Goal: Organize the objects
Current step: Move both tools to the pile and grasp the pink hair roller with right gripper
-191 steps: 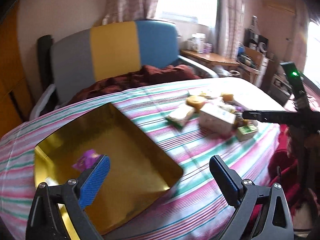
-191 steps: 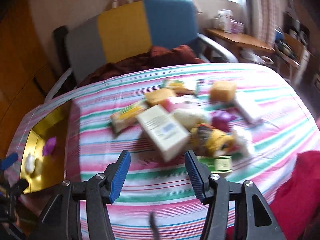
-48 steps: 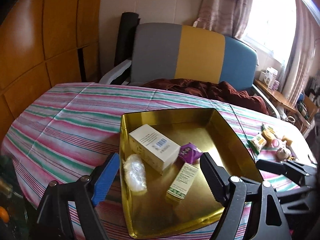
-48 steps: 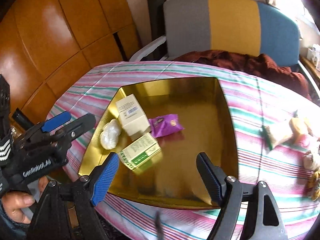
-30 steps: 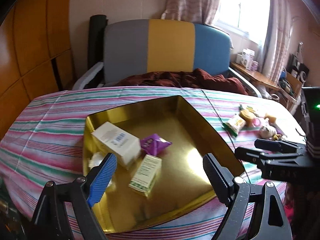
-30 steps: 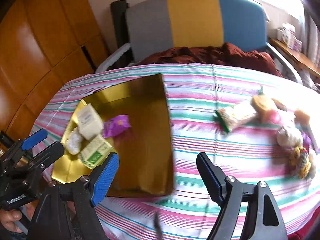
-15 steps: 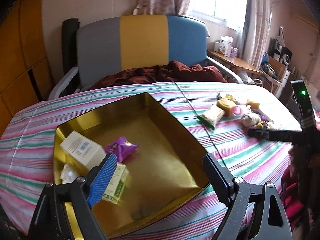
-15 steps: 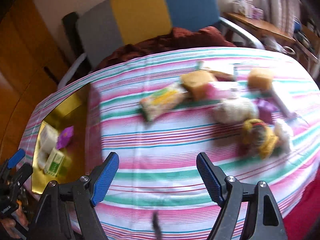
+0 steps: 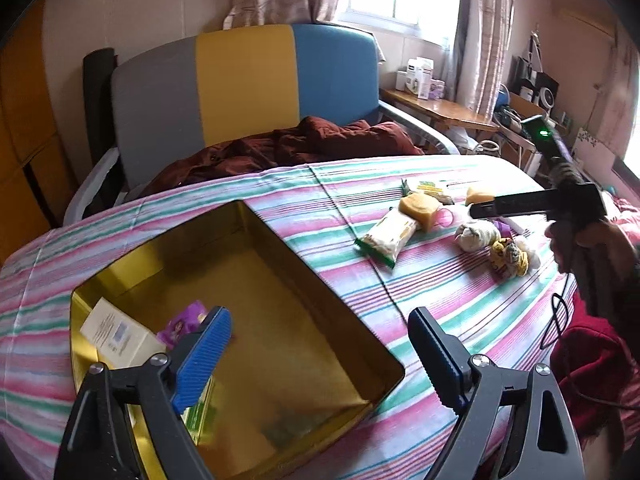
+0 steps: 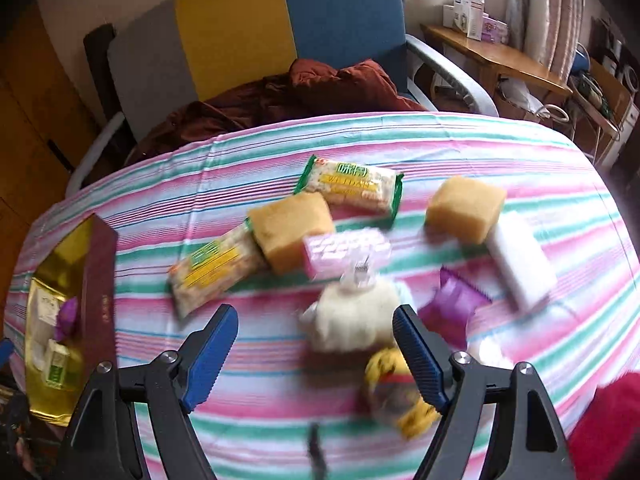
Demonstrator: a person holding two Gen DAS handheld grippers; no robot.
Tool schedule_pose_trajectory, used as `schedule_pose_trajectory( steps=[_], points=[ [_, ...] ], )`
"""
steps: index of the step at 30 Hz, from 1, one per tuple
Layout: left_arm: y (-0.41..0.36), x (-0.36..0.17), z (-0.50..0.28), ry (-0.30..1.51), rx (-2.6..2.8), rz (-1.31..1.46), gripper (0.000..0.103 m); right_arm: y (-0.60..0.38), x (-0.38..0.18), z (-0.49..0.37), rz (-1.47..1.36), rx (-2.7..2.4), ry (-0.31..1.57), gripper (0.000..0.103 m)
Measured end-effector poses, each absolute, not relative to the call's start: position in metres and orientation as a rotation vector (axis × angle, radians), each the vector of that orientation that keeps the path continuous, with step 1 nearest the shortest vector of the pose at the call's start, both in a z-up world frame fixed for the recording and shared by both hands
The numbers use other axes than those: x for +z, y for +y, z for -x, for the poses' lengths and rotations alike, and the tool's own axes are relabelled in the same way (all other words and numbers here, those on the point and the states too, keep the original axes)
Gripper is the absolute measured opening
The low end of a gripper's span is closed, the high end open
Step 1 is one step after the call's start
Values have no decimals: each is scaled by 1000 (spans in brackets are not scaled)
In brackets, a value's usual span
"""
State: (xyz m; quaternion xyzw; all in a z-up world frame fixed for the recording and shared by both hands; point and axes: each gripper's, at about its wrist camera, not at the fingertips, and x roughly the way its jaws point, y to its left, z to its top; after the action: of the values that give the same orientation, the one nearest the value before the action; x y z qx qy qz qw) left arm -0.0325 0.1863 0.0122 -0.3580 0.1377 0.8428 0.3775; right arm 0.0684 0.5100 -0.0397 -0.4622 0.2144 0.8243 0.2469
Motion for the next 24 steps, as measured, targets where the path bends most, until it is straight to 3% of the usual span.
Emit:
schedule_pose_trajectory(
  steps=[6,18,20,21,24],
  points=[
    [226,20,42,416,2072,878,97,534,-67,-44,1354,2249,570,81],
    [304,-2,67,511,1927,943,97,560,-93,-36,1381,2268,598,81],
    [316,-7,69,528,1913,956,97,559,-92,-34,1383,2284,581,76],
    [322,-9,70,542,1907,959,97,557,-91,-32,1381,2291,556,67],
    [340,-19,73,588,1885,979,97,555,-89,-31,1370,2304,507,65]
  ],
)
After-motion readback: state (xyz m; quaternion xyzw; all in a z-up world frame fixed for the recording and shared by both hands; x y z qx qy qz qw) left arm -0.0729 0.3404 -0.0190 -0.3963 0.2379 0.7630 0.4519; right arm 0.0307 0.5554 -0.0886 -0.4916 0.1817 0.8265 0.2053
